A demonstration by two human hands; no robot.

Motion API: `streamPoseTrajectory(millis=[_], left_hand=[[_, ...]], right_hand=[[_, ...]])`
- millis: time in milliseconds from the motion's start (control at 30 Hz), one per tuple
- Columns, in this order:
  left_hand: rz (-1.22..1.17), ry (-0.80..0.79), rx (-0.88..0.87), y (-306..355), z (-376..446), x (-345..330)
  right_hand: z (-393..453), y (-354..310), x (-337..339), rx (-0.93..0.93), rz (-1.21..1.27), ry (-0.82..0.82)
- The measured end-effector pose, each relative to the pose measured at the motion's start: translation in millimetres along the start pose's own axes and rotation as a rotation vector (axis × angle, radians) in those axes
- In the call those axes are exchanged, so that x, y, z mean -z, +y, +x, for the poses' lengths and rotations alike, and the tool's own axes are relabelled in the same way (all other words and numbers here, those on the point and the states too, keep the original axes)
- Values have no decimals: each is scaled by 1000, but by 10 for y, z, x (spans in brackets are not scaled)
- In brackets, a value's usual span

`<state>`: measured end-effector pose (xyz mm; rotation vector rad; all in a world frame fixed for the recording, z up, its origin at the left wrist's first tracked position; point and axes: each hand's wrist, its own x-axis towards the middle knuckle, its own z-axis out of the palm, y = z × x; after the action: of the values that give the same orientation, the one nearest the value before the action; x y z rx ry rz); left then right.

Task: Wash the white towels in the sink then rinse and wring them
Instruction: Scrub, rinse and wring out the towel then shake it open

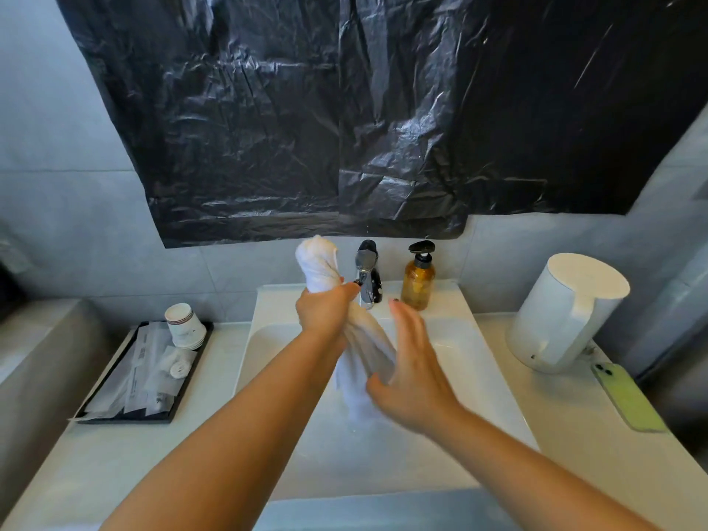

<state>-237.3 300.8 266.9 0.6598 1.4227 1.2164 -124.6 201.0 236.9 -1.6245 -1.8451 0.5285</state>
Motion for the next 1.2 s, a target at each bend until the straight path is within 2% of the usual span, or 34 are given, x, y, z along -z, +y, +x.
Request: streamPoseTrajectory(millis=[67,133,233,400,533,667,833,1000,1133,1200], left_hand=[[-73,27,73,58,-11,-87],[-86,29,168,66,-39,-180],[-101,-29,219,80,-61,-290],[-131,-22,-18,37,30,-328],[-180,-212,-131,85,-18,-308],[17,-300,-279,145,-17,-263],[205,-454,-405,239,35,-237],[431,-590,-513,234,157,-166],[405,-559,-531,161,178,-142],[318,-634,-478,104,186,-66]], right_hand=[[16,-56,-254,-46,-56,-6],[151,-132,-398,-139,-62,115],[420,-98,-366,-261,111,282],[808,126,-164,-166,-70,85],[997,141,-14,-45,-36,-99],[1108,78,59,-61,-142,-256],[1095,5,158,-206,147,-352],[1056,34,146,-232,395,-471],[1035,56,50,-228,473,-408],[994,78,22,-188,544,-353]])
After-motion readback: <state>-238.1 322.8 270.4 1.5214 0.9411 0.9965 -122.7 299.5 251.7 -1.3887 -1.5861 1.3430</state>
